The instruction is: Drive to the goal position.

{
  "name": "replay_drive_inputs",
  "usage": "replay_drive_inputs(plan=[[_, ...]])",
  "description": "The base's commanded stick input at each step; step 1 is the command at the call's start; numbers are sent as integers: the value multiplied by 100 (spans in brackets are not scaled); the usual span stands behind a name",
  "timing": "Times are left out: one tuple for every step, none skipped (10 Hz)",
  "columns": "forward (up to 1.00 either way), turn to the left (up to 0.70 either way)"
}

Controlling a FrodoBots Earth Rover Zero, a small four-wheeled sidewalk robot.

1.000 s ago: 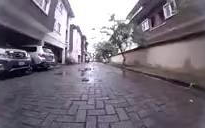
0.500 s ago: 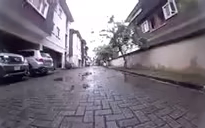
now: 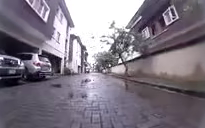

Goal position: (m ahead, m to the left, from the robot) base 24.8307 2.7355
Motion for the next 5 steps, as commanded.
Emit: replay_drive_inputs(plan=[[70,0],[70,0],[70,0],[70,0],[70,0]])
